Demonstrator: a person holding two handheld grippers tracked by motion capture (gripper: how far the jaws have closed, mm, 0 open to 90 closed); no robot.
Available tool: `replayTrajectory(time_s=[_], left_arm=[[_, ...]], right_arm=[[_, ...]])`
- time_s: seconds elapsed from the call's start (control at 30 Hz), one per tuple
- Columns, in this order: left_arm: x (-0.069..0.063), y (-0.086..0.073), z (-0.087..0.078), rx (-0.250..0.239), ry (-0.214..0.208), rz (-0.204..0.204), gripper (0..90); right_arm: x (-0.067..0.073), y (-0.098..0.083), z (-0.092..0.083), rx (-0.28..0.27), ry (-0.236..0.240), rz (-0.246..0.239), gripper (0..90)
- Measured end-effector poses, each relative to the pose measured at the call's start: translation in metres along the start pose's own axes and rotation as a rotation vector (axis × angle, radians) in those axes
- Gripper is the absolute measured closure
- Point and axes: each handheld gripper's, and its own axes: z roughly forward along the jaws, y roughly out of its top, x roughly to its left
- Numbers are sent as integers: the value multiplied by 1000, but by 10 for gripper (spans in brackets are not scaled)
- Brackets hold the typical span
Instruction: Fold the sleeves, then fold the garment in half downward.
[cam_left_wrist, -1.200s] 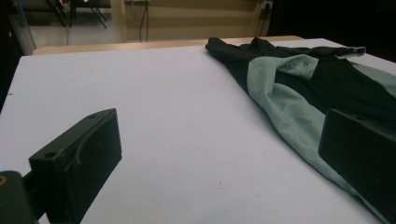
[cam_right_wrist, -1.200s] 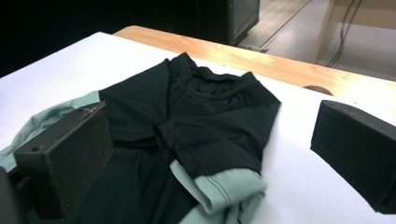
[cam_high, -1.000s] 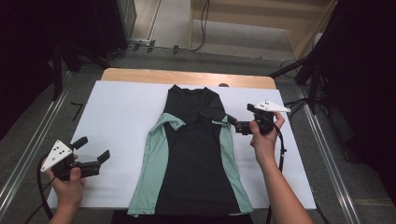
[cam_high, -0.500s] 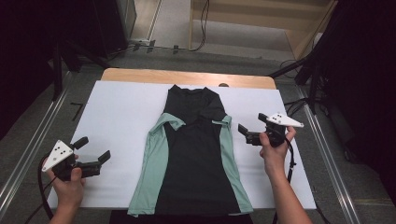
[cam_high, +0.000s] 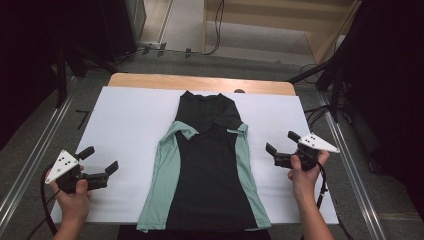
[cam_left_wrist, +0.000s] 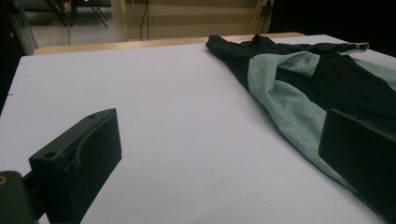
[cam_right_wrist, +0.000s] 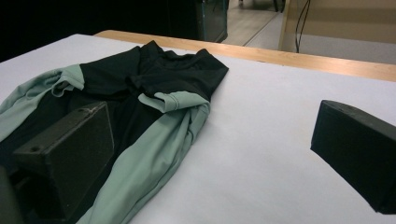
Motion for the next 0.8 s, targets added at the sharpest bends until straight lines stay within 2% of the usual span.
replayTrajectory(time_s=[0.4, 0.8], left_arm=[[-3, 3, 1, 12, 0, 31, 0], [-13, 22, 10, 8, -54, 32, 0]], right_arm=[[-5, -19, -26, -19, -22, 20, 0], [-13, -36, -53, -41, -47, 36, 0]])
